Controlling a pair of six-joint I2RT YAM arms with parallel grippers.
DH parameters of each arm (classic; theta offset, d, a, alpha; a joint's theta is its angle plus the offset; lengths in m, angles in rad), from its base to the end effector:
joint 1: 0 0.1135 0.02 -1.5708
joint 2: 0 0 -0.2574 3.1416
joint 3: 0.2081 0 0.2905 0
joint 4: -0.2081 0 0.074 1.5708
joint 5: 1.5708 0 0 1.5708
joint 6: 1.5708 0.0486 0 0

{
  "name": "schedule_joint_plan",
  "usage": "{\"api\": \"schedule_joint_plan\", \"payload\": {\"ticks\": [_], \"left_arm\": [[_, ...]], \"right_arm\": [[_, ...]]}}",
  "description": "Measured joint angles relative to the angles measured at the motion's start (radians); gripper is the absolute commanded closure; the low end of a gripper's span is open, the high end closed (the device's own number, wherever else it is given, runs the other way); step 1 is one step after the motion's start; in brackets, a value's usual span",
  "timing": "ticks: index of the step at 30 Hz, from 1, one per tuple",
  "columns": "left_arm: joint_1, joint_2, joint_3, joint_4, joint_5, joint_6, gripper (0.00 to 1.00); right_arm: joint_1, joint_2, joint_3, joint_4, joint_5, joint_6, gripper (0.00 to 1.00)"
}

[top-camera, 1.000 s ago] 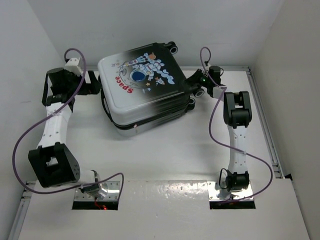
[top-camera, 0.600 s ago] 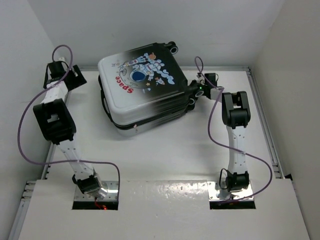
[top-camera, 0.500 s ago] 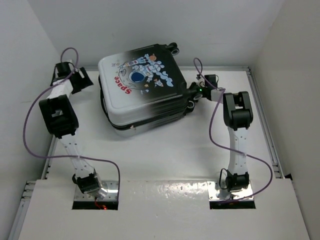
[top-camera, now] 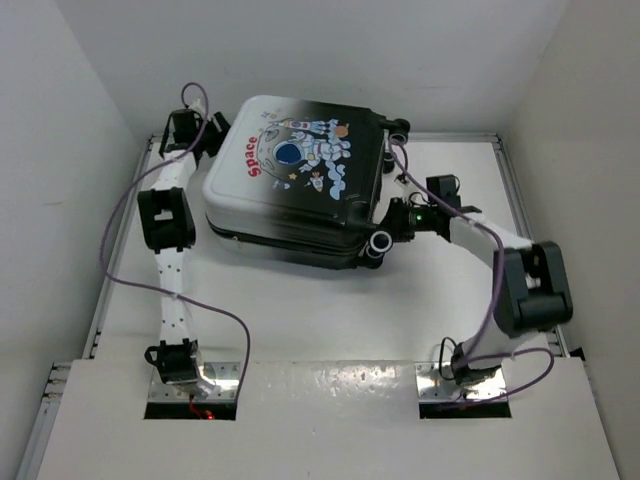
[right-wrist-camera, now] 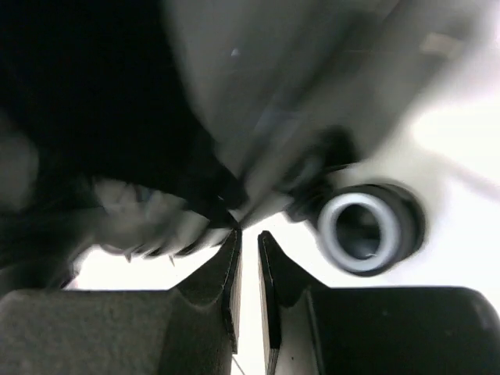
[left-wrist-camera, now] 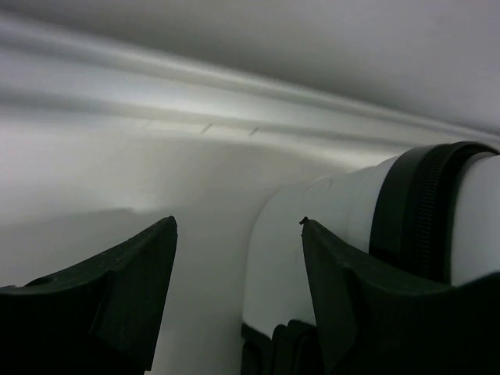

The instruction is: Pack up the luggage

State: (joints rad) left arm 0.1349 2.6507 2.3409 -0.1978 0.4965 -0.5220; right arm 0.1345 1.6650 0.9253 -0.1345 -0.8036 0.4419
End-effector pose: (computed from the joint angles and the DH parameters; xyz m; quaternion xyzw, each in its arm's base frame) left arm 0.6353 0.0629 0.1486 -0.1516 0.8311 -0.3024 0.4415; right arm 0.3558 0.0834 0.1399 0.0005 0.8753 0.4417 0.1967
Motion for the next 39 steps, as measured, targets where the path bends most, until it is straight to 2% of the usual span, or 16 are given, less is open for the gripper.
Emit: {"api": "schedule_joint_plan", "payload": {"ticks": [4,8,10,14,16,18,19,22,23,25,26,27,29,30,36,39], "left_arm": [[-0.058,0.084,0.067,0.178,-0.006,-0.056,0.09],[-0.078,0.061,0.008,0.261,-0.041,-0.066,0.07],[-0.072,-0.028,-0.131,0.286,-0.090,-0.066,0.07],[-0.011,-0.272,-0.357,0.228,-0.159,-0.023,0.07],[0.042,-0.444,-0.461,0.185,-0.209,0.018,0.07],[0.093,-0.624,-0.554,0.154,-0.253,0.054,0.09],[0.122,-0.733,-0.617,0.146,-0.275,0.074,0.12],[0.169,-1.031,-0.804,0.130,-0.301,0.103,0.23],[0.168,-1.110,-0.862,0.121,-0.298,0.111,0.25],[0.148,-1.237,-0.986,0.094,-0.273,0.128,0.37],[0.135,-1.270,-1.033,0.068,-0.259,0.137,0.37],[0.120,-1.305,-1.080,0.046,-0.239,0.153,0.43],[0.095,-1.314,-1.141,-0.026,-0.197,0.171,0.50],[0.084,-1.297,-1.161,-0.065,-0.171,0.182,0.58],[0.091,-1.259,-1.293,-0.236,-0.024,0.260,0.90],[0.092,-1.262,-1.349,-0.298,0.026,0.286,0.96]], "right_arm": [[0.061,-0.201,-0.076,-0.073,-0.013,-0.145,0.87],[0.071,-0.322,-0.127,-0.110,-0.011,-0.312,0.87],[0.044,-0.363,-0.153,-0.113,-0.003,-0.371,0.87],[-0.087,-0.412,-0.207,0.003,0.077,-0.382,0.76],[-0.153,-0.404,-0.208,0.093,0.173,-0.355,0.76],[-0.208,-0.368,-0.182,0.163,0.294,-0.306,0.81],[-0.230,-0.333,-0.156,0.207,0.356,-0.278,0.88],[-0.272,-0.158,-0.034,0.337,0.518,-0.172,0.97],[-0.280,-0.089,0.007,0.377,0.552,-0.135,0.97],[-0.291,0.061,0.107,0.459,0.607,-0.060,1.00],[-0.294,0.123,0.146,0.487,0.623,-0.029,1.00],[-0.296,0.200,0.210,0.491,0.623,0.009,1.00],[-0.297,0.367,0.369,0.513,0.620,0.069,1.00],[-0.298,0.463,0.473,0.525,0.615,0.107,1.00],[-0.290,0.917,1.008,0.492,0.560,0.230,0.97],[-0.275,1.088,1.250,0.452,0.547,0.253,0.89]]}}
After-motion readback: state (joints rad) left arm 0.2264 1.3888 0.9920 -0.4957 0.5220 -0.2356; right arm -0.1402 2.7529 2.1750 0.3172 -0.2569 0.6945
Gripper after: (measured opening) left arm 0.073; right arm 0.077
